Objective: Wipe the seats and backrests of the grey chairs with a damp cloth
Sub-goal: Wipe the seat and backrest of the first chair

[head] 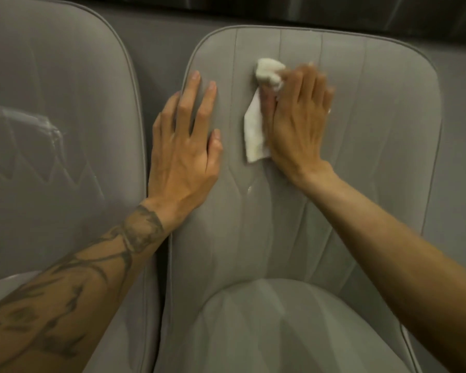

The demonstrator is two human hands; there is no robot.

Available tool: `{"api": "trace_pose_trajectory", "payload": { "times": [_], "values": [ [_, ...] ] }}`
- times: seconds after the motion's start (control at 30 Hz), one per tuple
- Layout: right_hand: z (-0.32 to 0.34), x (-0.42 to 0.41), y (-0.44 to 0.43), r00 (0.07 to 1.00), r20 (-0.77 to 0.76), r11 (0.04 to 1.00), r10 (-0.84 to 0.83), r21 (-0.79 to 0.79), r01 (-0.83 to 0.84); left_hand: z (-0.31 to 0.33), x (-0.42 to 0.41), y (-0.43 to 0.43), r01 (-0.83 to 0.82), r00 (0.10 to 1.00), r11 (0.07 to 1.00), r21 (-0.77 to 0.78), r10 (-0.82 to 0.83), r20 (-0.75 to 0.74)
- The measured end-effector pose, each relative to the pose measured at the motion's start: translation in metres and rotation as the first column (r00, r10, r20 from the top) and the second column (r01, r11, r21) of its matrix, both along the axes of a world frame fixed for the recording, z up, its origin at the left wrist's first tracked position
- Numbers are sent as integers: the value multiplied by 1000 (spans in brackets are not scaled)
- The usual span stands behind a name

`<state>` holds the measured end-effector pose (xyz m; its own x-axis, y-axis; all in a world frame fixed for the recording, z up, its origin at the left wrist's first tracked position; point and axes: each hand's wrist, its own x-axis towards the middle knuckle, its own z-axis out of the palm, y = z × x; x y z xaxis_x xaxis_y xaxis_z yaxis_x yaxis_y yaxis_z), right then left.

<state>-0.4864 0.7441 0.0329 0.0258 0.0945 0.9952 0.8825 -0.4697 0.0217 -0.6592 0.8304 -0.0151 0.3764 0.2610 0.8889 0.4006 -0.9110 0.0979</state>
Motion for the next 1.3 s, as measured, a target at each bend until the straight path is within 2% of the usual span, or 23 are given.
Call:
{"api": "trace_pose_trajectory", "payload": {
  "times": [0.13, 0.23, 0.3, 0.37, 0.43, 0.47, 0.57, 0.67, 0.73, 0.8, 0.87, 0.93, 1.03, 1.13, 1.2, 1.3],
  "values": [
    [-108, -38, -27, 986, 4, 938, 169, -307, -160, -41, -27, -11, -23, 992, 999, 38, 27, -126],
    [-111, -36, -35, 982, 52, 912, 179, -384, -146, -67, -46, -13, -147, 957, 975, 167, 183, -225],
    [-79, -21, -24, 989, 91, 948, 120, -306, -87, -74, -59, -5, -146, 945, 961, 236, 206, -254],
    [-48, -9, -9, 999, 6, 991, 51, -122, -50, -78, -68, 4, -115, 944, 957, 265, 188, -271],
    [-56, -17, -2, 996, -75, 998, 56, -36, -58, -82, -69, 6, -118, 949, 961, 252, 184, -257],
    [-75, -27, -1, 993, -79, 994, 88, -57, -92, -84, -69, 4, -138, 952, 961, 242, 196, -236],
    [-150, -58, -19, 977, -100, 945, 187, -251, -207, -95, -69, -1, -152, 956, 964, 217, 199, -214],
    [-149, -52, -31, 977, -23, 919, 211, -336, -206, -103, -74, -2, -140, 960, 972, 190, 181, -215],
    [-109, -28, -20, 987, 46, 958, 156, -252, -140, -105, -74, -3, -144, 960, 972, 188, 183, -210],
    [-65, -10, -7, 998, -23, 997, 66, -31, -67, -105, -72, -3, -145, 962, 970, 196, 185, -201],
    [-65, -19, 2, 995, -83, 996, 61, 65, -56, -105, -72, -3, -136, 965, 971, 194, 175, -196],
    [-116, -47, 1, 985, -102, 986, 142, -69, -150, -106, -72, -3, -138, 965, 972, 189, 175, -194],
    [-182, -81, -22, 958, -102, 915, 268, -283, -287, -104, -73, -4, -144, 964, 969, 200, 183, -192],
    [-152, -48, -26, 967, 77, 904, 243, -380, -197, -104, -73, -4, -137, 968, 971, 195, 173, -180],
    [-116, -23, -18, 985, 97, 958, 144, -264, -114, -104, -73, -3, -140, 969, 970, 199, 175, -173],
    [-112, -34, -7, 990, -106, 993, 98, -59, -105, -105, -72, -2, -134, 970, 970, 202, 170, -172]
  ]
}}
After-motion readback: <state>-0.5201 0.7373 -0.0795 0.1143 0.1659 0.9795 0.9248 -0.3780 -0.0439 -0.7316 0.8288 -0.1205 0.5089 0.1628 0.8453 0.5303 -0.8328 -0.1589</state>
